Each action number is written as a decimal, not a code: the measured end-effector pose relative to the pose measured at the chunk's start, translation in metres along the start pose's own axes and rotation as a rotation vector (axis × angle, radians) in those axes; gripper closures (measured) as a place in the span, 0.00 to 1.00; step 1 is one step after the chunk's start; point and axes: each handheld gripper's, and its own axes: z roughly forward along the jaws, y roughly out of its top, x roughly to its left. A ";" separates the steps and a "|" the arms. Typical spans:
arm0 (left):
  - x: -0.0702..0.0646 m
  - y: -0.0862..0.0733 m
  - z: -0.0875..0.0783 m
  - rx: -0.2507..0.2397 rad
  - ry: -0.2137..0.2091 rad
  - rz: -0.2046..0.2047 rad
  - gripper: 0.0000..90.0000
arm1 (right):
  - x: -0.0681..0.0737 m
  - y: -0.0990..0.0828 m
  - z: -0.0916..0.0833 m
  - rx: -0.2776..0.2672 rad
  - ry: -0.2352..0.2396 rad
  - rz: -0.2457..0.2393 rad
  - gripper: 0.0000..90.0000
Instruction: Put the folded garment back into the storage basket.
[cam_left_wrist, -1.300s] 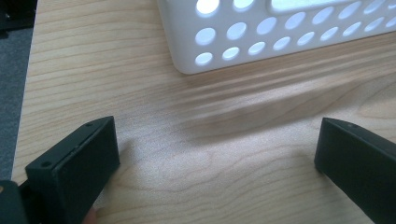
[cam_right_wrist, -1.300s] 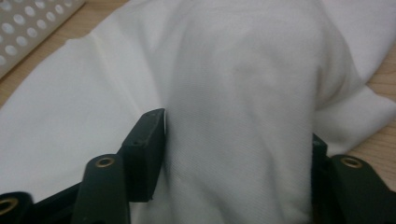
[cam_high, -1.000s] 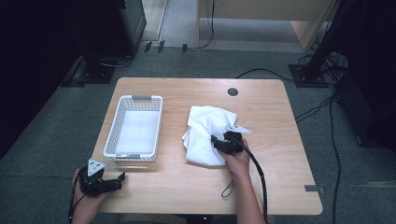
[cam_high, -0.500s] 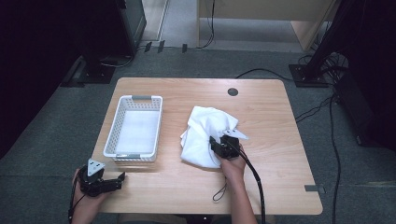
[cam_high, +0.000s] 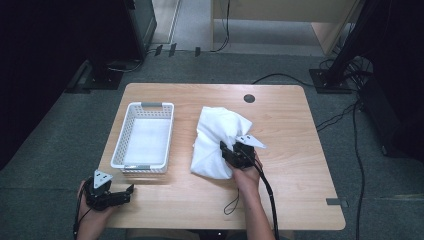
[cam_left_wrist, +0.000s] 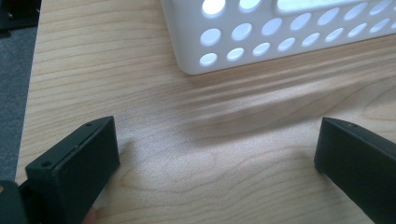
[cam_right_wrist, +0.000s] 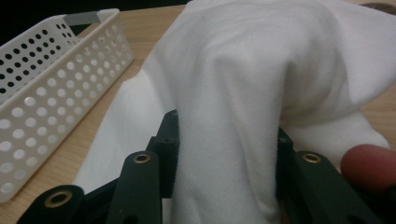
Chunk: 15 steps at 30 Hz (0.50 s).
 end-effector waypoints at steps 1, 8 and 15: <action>0.000 0.000 0.000 0.000 -0.001 0.001 0.00 | 0.003 0.003 -0.002 -0.001 0.002 -0.010 0.67; 0.000 0.000 0.000 0.000 -0.003 0.002 0.00 | 0.021 0.033 -0.014 -0.042 0.002 -0.032 0.67; 0.000 0.000 0.000 -0.001 -0.002 0.001 0.00 | 0.038 0.055 -0.020 -0.073 0.030 -0.037 0.67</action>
